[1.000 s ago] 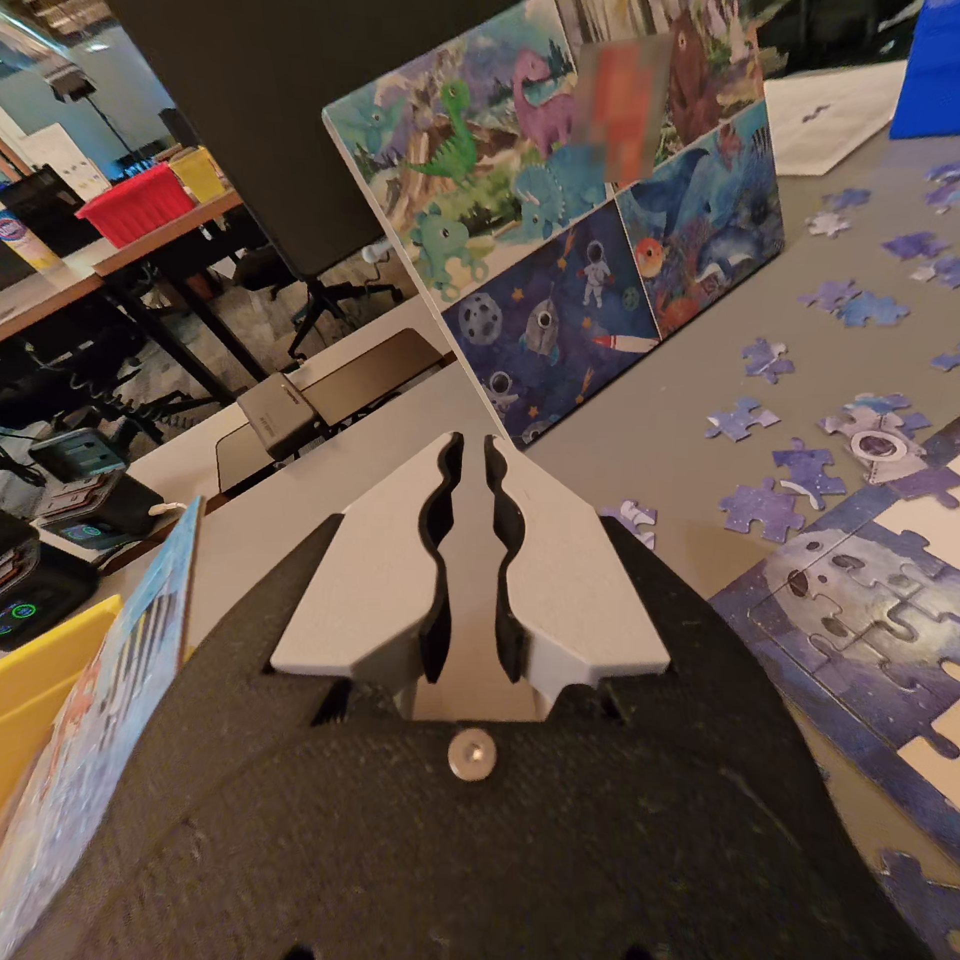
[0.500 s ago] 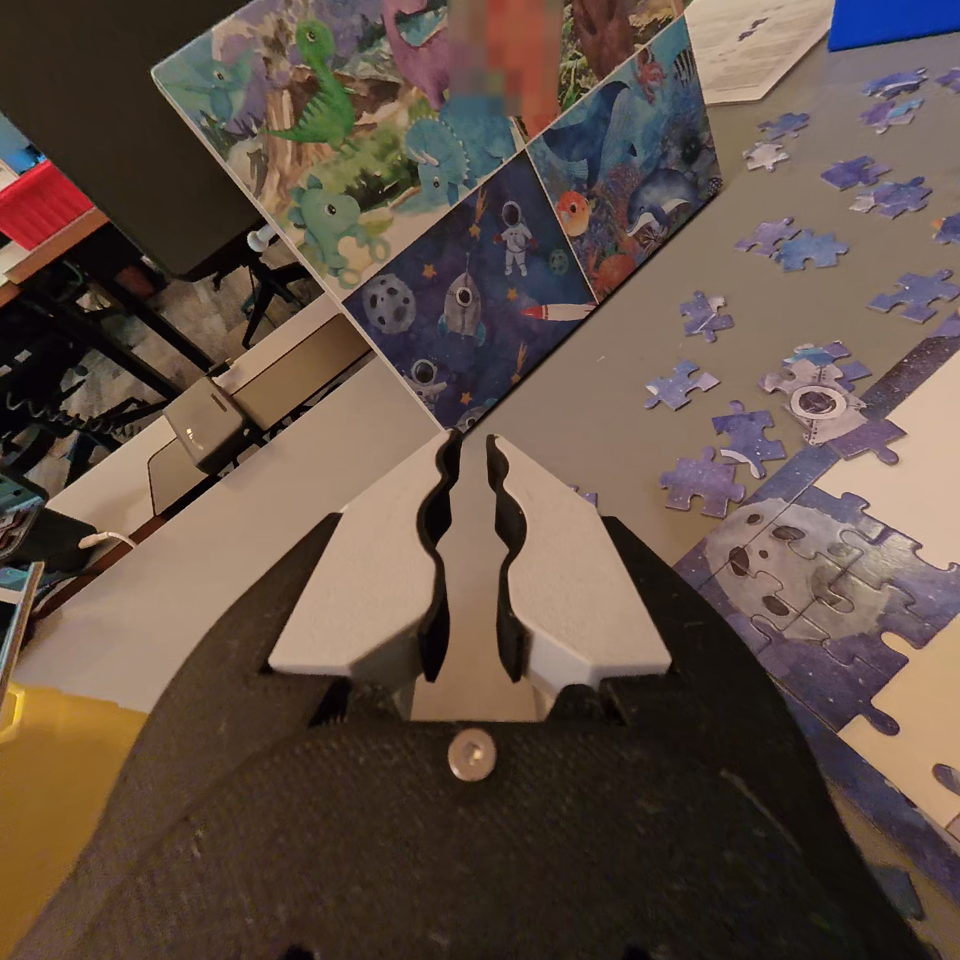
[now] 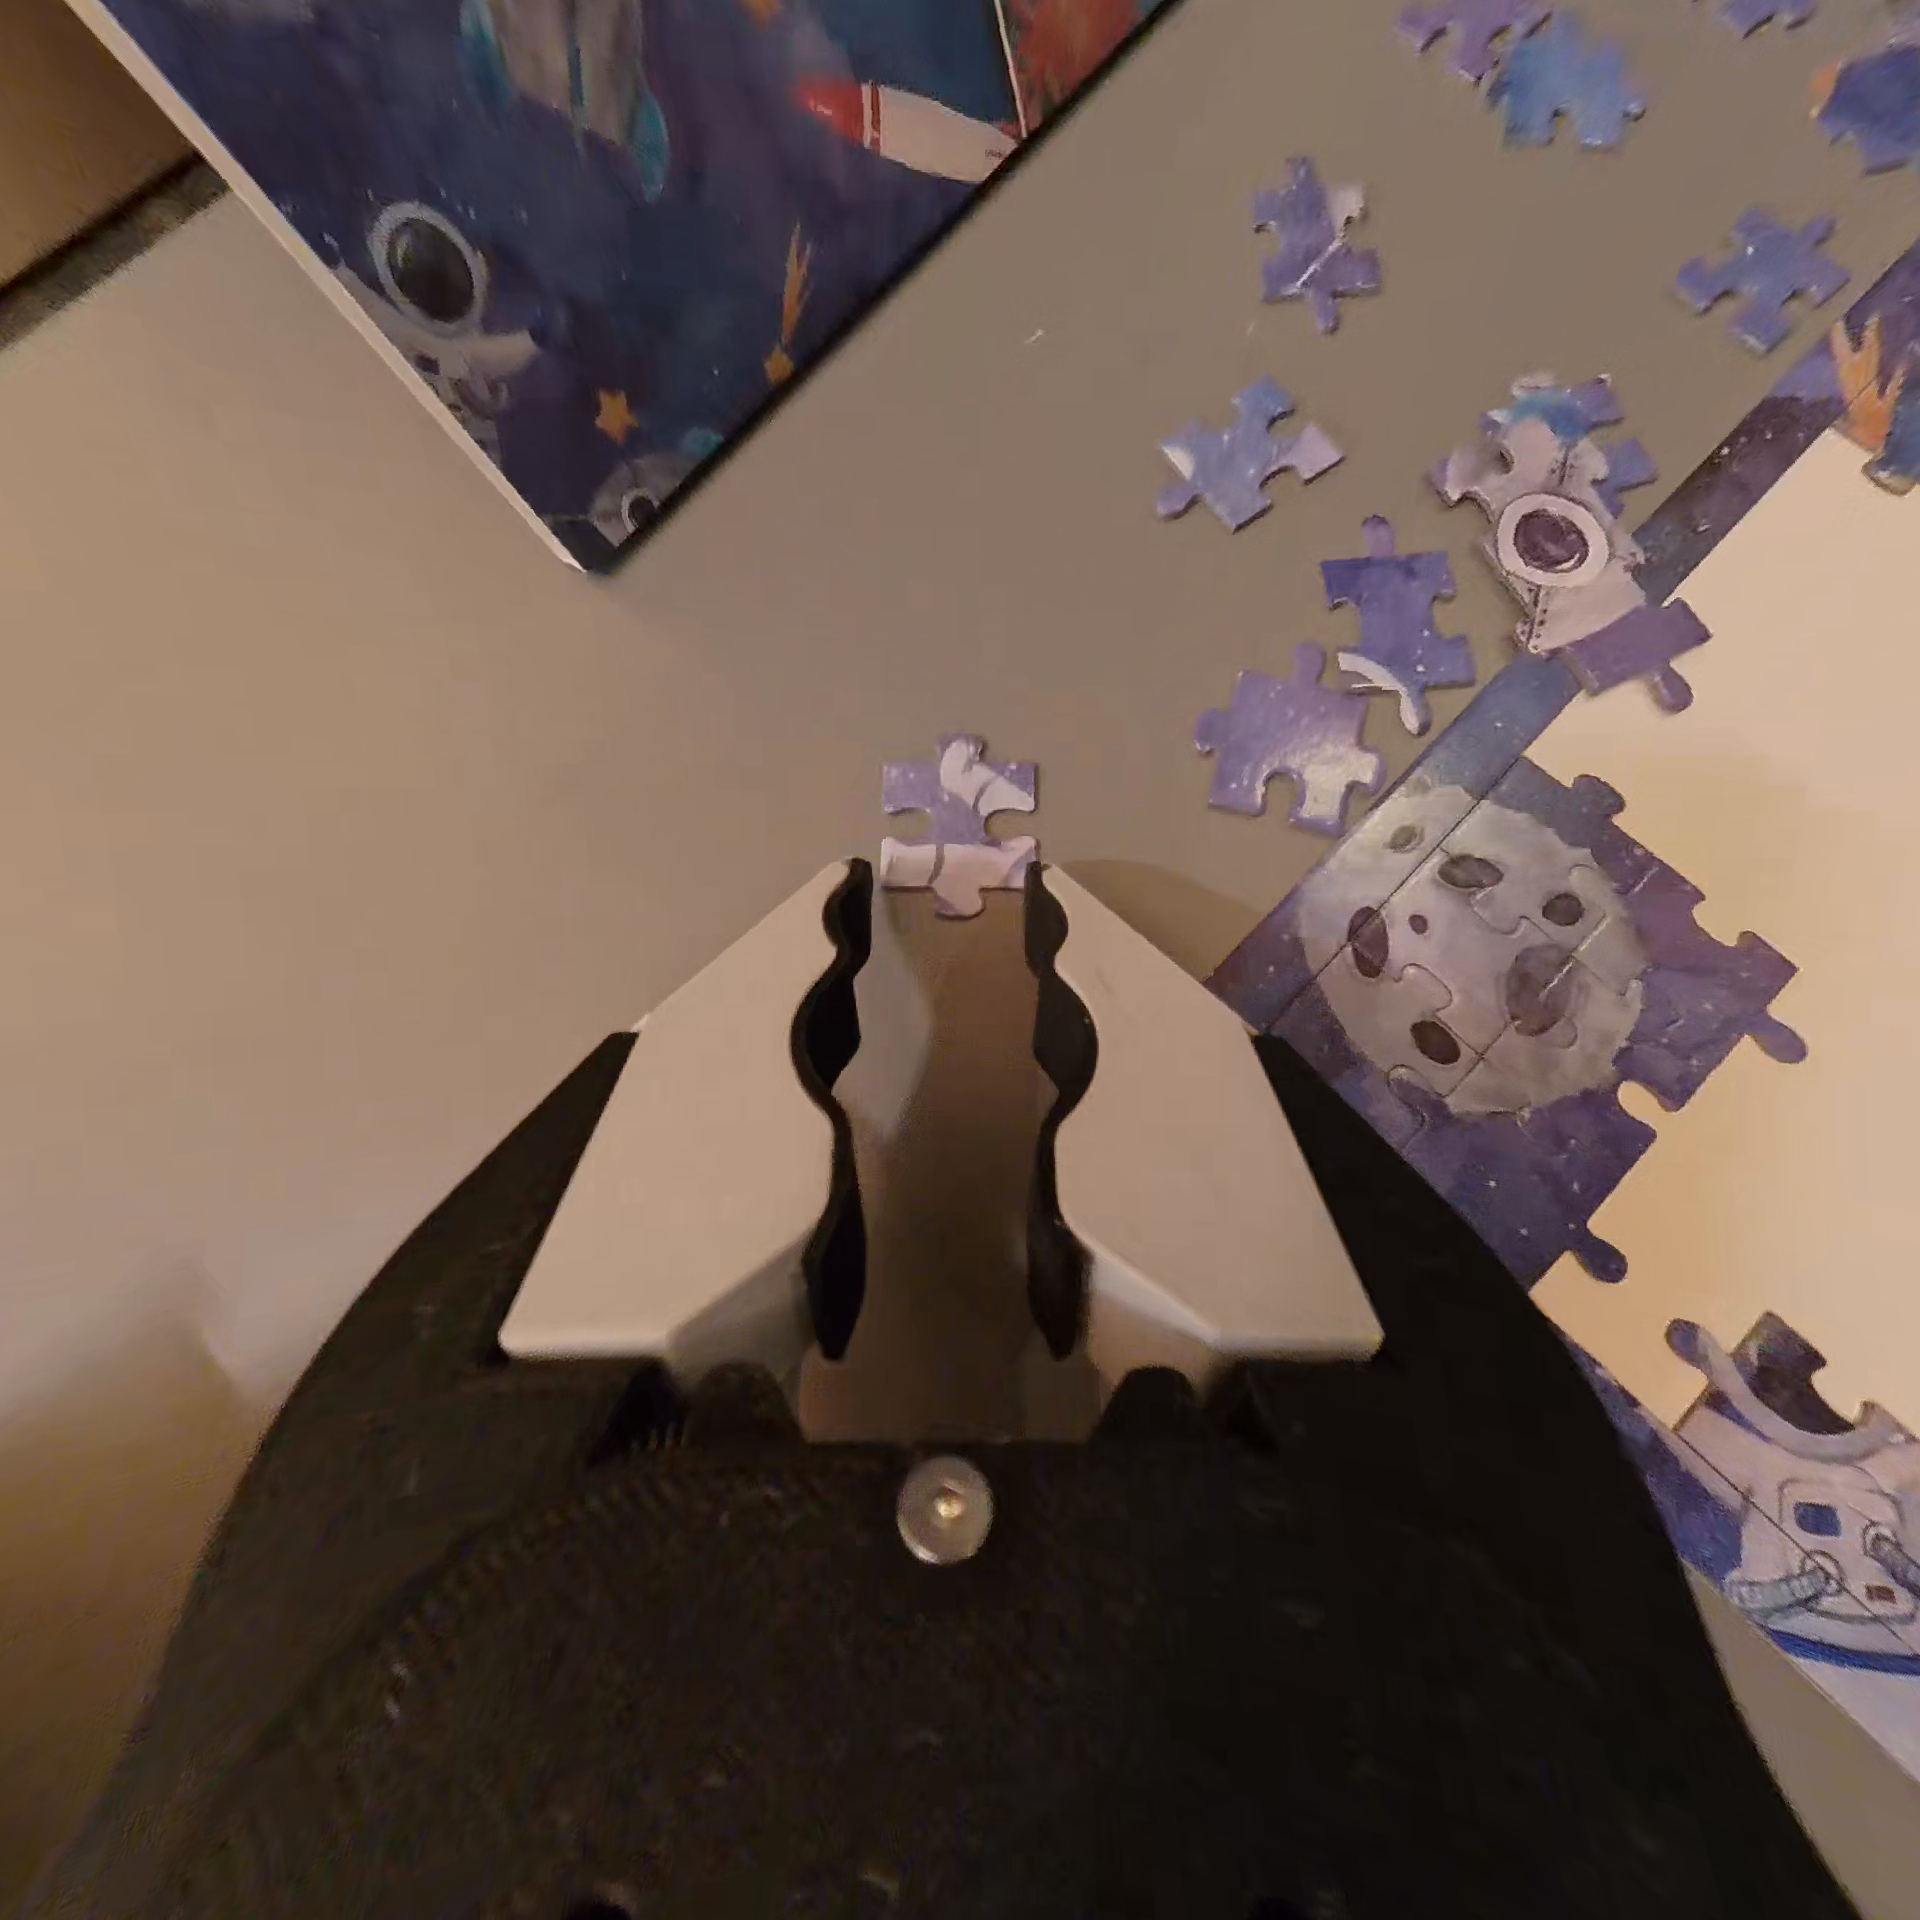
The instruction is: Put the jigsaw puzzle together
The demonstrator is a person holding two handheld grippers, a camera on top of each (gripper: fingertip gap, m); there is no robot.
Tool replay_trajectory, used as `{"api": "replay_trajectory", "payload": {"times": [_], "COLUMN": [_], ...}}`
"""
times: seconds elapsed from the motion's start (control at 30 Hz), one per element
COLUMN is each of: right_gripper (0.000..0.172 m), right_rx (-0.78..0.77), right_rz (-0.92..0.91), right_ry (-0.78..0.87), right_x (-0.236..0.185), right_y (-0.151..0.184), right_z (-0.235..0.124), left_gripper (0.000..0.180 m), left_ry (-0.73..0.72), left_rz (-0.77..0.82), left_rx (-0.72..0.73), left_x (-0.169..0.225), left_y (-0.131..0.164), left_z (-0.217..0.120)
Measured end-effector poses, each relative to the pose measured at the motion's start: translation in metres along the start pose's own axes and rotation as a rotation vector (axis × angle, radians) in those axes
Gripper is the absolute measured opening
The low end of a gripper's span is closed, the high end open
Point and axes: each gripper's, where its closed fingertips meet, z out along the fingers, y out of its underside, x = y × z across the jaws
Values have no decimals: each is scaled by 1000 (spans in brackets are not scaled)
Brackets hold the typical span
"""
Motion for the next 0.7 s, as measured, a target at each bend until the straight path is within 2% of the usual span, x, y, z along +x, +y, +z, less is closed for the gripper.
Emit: {"api": "replay_trajectory", "payload": {"times": [0.2,0.37,0.43,0.7], "right_gripper": [21,21,21,21], "right_rx": [4,-1,-2,4], "right_rz": [-8,-15,-16,-24], "right_ry": [-7,-11,-13,-6], "right_x": [-3,-6,-6,-6], "right_y": [-2,-2,-2,-4], "right_z": [0,1,1,0], "left_gripper": [42,38,30,30], "left_ry": [65,22,25,37], "left_rz": [-61,-56,-55,-20], "left_rx": [-12,-2,-1,41], "left_x": [6,2,3,11], "left_y": [3,1,1,-10], "left_z": [3,7,7,4]}}
